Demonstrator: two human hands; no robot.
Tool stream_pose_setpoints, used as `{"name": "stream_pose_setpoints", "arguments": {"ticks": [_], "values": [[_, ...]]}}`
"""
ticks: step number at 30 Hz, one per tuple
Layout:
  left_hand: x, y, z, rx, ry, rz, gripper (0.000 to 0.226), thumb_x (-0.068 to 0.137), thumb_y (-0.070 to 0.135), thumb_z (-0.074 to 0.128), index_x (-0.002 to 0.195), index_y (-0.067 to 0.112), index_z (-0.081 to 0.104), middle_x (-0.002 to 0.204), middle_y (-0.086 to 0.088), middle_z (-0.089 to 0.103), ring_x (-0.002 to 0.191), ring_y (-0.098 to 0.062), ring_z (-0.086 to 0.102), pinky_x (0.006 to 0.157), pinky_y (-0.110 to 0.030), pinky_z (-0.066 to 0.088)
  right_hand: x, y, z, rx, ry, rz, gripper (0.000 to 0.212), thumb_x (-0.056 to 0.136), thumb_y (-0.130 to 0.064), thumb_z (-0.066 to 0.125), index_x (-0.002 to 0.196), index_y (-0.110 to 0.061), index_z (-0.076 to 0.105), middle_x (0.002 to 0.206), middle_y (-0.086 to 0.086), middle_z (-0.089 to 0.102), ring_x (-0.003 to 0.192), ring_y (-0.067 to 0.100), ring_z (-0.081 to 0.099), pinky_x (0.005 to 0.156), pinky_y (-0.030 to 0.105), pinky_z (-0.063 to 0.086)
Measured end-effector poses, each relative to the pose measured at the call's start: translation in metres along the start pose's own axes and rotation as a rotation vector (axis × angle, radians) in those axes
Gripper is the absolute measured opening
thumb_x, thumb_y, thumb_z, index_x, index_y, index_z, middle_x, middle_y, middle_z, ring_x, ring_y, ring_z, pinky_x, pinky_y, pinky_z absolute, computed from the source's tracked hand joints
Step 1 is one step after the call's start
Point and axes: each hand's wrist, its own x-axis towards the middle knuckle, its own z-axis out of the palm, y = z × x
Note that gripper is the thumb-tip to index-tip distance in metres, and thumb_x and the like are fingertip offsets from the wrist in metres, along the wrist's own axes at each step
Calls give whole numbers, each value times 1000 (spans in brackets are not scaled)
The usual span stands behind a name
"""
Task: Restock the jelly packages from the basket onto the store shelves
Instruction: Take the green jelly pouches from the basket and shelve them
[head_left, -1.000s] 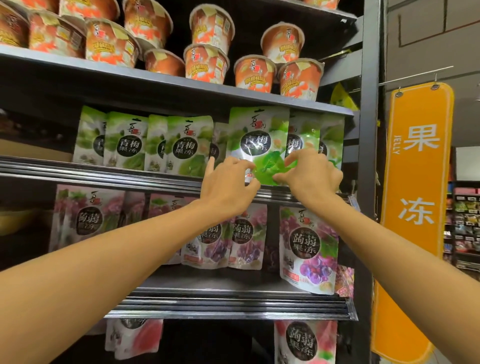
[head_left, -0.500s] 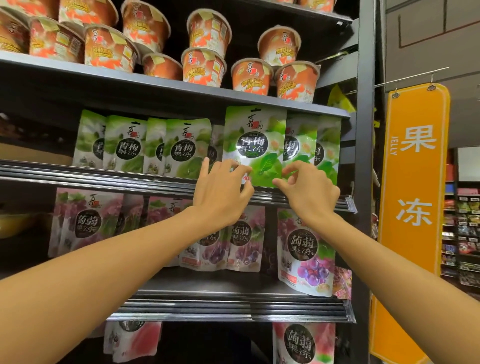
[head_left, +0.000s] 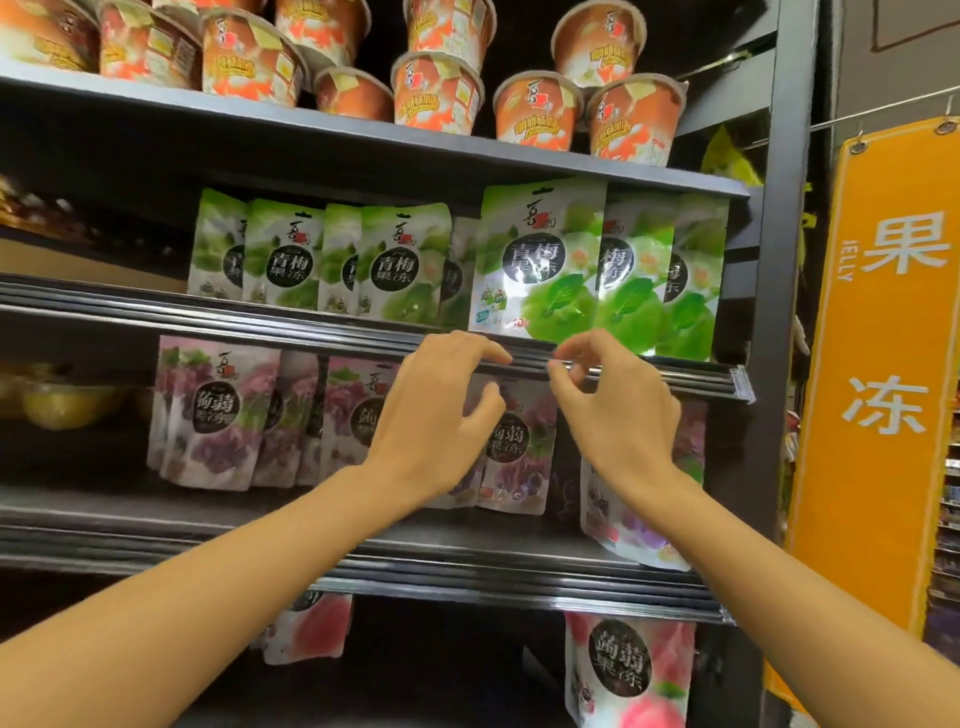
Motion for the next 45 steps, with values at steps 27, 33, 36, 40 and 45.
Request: {"name": "stream_pose_setpoints", "arguments": {"ticks": [27,33,36,40,45], "values": [[-650,-91,-162,-425,-579,-1517,19,92,-10,54,87,2,68,88,-10,66,81,-23,60,74,-26,47,-636,-101,108,391,-1137,1144,15,90,7,62,76,2,67,74,22,63,60,10,54,58,15,44],[-821,-88,-180,-322,-703,-1751,31,89,-13,58,80,16,66,85,-13,66,73,-19,57,73,-37,46,-799,-91,137,158,-1260,1291,11,88,9,63,89,4,72,80,17,68,68,4,61,67,17,45],[-900,-89,-174,-236,-768,-1795,33,86,-11,62,77,20,65,80,-6,66,77,-18,58,76,-34,45,-880,-72,151,71,-1308,1354,13,89,11,61,96,8,71,89,21,69,69,-11,56,66,6,40],[-990,-92,-160,-227,-732,-1983,32,82,13,61,61,36,68,82,13,69,80,-21,64,79,-39,49,-983,-49,165,-22,-1468,1376,15,92,-1,60,99,-4,73,94,6,67,90,19,60,74,16,45],[-1094,-99,-142,-136,-777,-2093,16,83,6,68,70,15,66,87,-13,68,85,-35,65,81,-40,50,-1091,-37,187,-68,-1605,1441,17,93,-6,58,101,-11,72,99,4,68,86,15,57,73,22,45]]}}
